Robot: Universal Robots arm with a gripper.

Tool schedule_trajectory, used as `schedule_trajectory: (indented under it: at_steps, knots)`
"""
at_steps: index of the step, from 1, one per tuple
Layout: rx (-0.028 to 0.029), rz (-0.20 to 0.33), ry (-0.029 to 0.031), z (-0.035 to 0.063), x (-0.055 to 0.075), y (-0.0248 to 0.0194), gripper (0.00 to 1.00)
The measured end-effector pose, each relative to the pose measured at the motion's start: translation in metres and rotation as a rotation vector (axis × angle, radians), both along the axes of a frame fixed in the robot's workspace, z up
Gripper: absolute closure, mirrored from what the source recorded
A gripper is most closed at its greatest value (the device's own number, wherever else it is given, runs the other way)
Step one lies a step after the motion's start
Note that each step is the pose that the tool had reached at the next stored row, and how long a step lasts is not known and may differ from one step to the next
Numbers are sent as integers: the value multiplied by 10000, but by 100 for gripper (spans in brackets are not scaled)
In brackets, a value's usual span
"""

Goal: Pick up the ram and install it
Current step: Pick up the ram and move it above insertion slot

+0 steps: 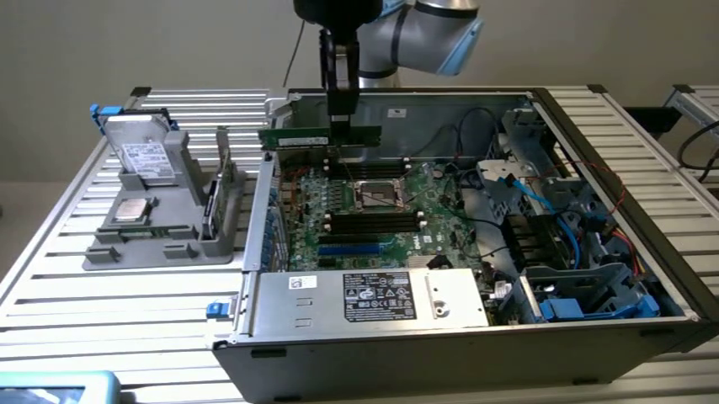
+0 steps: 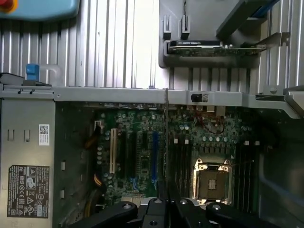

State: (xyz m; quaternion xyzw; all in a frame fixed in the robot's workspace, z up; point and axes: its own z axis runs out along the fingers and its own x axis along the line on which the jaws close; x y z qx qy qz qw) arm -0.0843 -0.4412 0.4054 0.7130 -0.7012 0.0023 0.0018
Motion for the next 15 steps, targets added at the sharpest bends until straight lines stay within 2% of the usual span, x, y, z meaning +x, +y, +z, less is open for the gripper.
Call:
schedule_trajectory:
  at_steps: [9,15]
  knots:
    - [0,-4,-1,-79,346,16,88]
    - [-3,-37,-2,-98,459,81,88]
